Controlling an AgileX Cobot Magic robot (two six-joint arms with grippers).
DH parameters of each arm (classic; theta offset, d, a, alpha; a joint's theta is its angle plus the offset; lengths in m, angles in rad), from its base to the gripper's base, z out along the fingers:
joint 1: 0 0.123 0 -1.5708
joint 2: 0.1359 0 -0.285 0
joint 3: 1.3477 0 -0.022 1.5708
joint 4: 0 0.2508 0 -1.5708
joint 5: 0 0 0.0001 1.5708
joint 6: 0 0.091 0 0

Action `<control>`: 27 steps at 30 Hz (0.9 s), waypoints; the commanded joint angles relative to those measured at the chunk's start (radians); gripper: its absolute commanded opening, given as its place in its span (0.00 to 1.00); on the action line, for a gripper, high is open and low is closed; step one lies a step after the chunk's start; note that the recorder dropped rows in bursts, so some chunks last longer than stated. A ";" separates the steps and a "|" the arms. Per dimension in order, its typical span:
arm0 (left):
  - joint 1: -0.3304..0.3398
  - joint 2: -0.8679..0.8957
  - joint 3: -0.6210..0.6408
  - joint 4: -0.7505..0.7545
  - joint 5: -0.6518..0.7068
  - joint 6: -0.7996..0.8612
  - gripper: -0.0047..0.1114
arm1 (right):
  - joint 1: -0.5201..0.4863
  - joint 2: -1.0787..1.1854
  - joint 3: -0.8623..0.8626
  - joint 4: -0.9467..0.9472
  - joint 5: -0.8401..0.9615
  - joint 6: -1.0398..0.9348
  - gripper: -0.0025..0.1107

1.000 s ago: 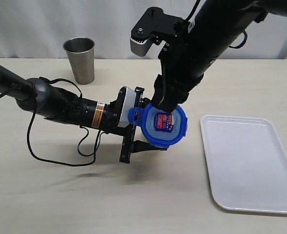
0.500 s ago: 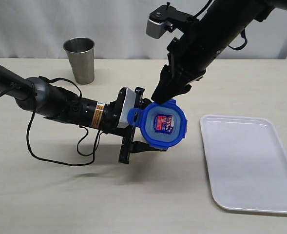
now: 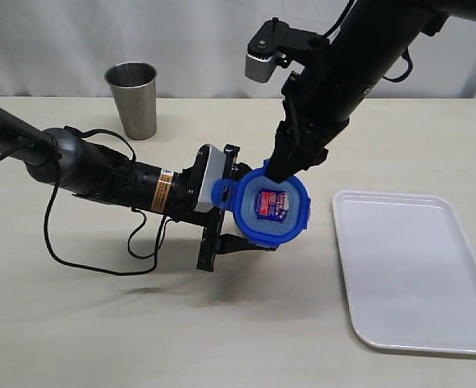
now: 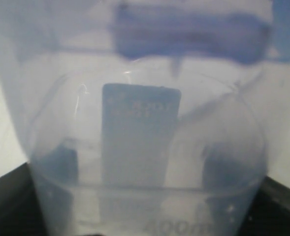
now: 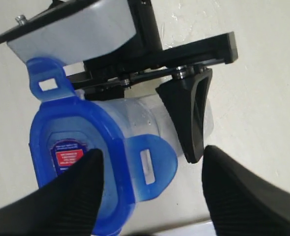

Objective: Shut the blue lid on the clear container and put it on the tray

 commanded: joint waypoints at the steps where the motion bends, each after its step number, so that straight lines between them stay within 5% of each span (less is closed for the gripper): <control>1: -0.004 0.002 0.001 0.030 0.046 -0.015 0.04 | 0.001 -0.024 0.002 0.038 0.016 -0.029 0.48; 27: -0.004 0.002 0.001 0.030 0.046 -0.035 0.04 | 0.001 0.010 0.189 0.030 -0.066 -0.055 0.41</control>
